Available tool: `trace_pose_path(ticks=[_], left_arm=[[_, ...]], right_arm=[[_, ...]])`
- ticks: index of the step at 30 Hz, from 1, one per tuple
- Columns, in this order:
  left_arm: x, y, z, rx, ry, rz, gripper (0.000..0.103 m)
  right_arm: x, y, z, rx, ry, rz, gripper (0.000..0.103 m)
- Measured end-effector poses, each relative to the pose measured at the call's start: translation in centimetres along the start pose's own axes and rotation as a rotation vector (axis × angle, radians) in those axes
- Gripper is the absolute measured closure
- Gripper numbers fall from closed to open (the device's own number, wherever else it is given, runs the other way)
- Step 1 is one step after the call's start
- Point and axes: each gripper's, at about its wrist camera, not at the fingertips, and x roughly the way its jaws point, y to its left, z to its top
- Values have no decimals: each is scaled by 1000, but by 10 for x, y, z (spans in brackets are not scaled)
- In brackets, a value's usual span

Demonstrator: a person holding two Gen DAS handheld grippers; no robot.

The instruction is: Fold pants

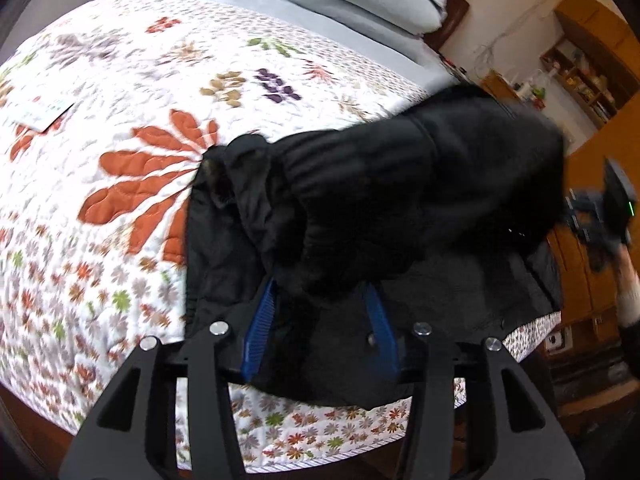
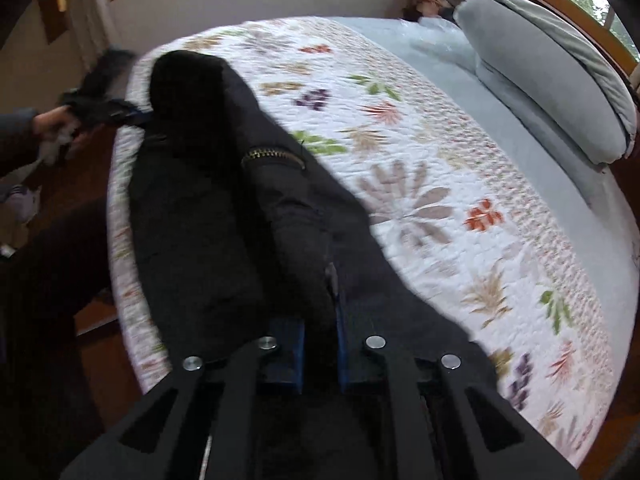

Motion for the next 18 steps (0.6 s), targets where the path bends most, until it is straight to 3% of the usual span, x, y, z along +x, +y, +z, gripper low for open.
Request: trace_pose_path(ticks=[2, 7, 12, 16, 18], left_arm=[[-4, 7, -2, -33, -7, 26, 53], [-22, 23, -11, -103, -21, 75, 37], [-42, 38, -34, -156, 6, 103, 35], [-62, 38, -49, -191, -35, 85, 34], [-82, 16, -52, -160, -119, 5, 34]], right_arm=[[3, 19, -14, 4, 0, 18, 91], [38, 53, -41, 44, 37, 81, 91], [75, 64, -59, 100, 74, 88, 91], [85, 62, -65, 141, 70, 99, 91], [86, 59, -66, 158, 67, 107, 91]])
